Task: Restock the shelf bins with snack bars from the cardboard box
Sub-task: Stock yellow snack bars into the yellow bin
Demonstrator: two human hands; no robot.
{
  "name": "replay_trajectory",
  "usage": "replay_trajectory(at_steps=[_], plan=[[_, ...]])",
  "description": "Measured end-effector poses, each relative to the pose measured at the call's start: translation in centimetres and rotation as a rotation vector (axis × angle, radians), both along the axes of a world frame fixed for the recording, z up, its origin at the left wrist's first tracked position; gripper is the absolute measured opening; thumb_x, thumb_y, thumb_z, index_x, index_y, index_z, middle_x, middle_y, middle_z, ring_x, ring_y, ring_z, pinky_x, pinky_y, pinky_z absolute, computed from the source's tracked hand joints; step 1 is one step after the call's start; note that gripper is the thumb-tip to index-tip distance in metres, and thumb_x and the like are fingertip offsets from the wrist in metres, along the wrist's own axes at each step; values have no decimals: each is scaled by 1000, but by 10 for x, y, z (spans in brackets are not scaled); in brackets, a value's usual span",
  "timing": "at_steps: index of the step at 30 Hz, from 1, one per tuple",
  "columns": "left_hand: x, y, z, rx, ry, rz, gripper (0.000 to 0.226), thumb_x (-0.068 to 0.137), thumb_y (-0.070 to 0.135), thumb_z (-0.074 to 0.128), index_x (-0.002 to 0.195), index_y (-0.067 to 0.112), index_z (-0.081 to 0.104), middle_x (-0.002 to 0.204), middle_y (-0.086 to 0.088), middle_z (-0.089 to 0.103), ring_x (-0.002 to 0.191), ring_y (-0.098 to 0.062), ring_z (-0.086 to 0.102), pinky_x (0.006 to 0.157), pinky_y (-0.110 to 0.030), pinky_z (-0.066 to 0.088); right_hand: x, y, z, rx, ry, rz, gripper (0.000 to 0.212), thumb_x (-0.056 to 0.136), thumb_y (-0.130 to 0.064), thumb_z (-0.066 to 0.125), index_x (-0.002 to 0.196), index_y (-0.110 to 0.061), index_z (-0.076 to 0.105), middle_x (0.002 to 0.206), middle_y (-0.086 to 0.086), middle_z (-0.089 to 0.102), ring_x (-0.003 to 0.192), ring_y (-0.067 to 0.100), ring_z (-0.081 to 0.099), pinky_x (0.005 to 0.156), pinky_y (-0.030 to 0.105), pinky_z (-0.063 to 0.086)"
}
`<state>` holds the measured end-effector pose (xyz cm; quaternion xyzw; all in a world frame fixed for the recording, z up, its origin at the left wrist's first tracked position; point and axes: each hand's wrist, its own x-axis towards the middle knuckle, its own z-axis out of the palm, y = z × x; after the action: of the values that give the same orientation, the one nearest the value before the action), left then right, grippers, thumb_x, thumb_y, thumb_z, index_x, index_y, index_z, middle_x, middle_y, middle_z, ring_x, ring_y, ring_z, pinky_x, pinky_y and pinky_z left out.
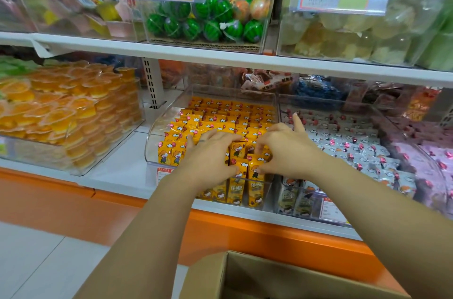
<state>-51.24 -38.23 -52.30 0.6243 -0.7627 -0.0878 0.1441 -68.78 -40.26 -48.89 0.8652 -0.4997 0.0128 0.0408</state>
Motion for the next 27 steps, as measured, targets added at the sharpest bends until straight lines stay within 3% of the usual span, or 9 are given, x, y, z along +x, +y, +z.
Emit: replay_trajectory(at_steps=[1,3,5,8,13,16,18,21,27], plan=[[1,0,-1,2,6,-3,68,85,39,63,143,42,28,153,11,27,145,-14,8,114,-59,-1,-4,0,3,-18,-94,6,11,83,-44,65,89,-35,61,106,-13,60,128,13,38,113,54,-10],[2,0,-1,4,18,-11,67,85,37,64,142,43,29,153,12,28,145,-14,9,114,-59,0,-12,-1,13,-28,-310,0,11,85,-35,64,76,-36,57,94,-19,62,115,11,50,115,50,-4],[2,0,-1,12,28,-12,67,85,37,65,142,42,30,152,11,28,145,-15,10,115,-59,1,-16,-3,18,-10,-404,6,8,84,-35,67,85,-36,59,95,-19,63,110,10,54,117,48,8],[2,-1,-1,17,38,-2,68,84,37,66,142,42,30,152,10,29,145,-17,13,115,-59,3,-4,1,12,3,-137,23,42,80,-47,67,119,-33,57,110,-13,63,114,14,50,109,42,25],[3,0,-4,11,64,-4,69,86,36,66,143,40,29,152,10,30,140,-19,28,114,-58,13,14,4,-5,-154,173,48,43,80,-54,63,118,-32,59,100,-3,60,106,20,47,96,41,24],[4,0,-5,16,91,-9,68,86,35,66,142,41,29,152,11,31,139,-18,30,115,-58,9,7,6,6,-45,6,11,47,79,-51,67,120,-29,57,102,-7,59,108,18,48,99,40,25],[5,1,-5,22,100,-11,68,86,34,66,142,42,30,151,11,31,139,-17,31,115,-57,8,-5,8,20,11,-236,-8,46,79,-43,71,119,-25,58,104,-8,59,102,13,52,100,38,33],[6,2,-3,37,117,-6,67,87,32,66,143,42,29,152,11,31,138,-17,33,116,-56,8,-17,11,32,-50,-583,-31,39,78,-30,75,113,-22,60,98,-11,59,90,6,53,80,23,45],[3,3,-1,38,125,7,68,87,29,66,143,42,30,152,10,31,138,-19,33,116,-55,9,-8,9,3,-103,-700,-97,34,82,-21,73,113,-18,59,105,-6,62,95,8,54,84,20,40]])
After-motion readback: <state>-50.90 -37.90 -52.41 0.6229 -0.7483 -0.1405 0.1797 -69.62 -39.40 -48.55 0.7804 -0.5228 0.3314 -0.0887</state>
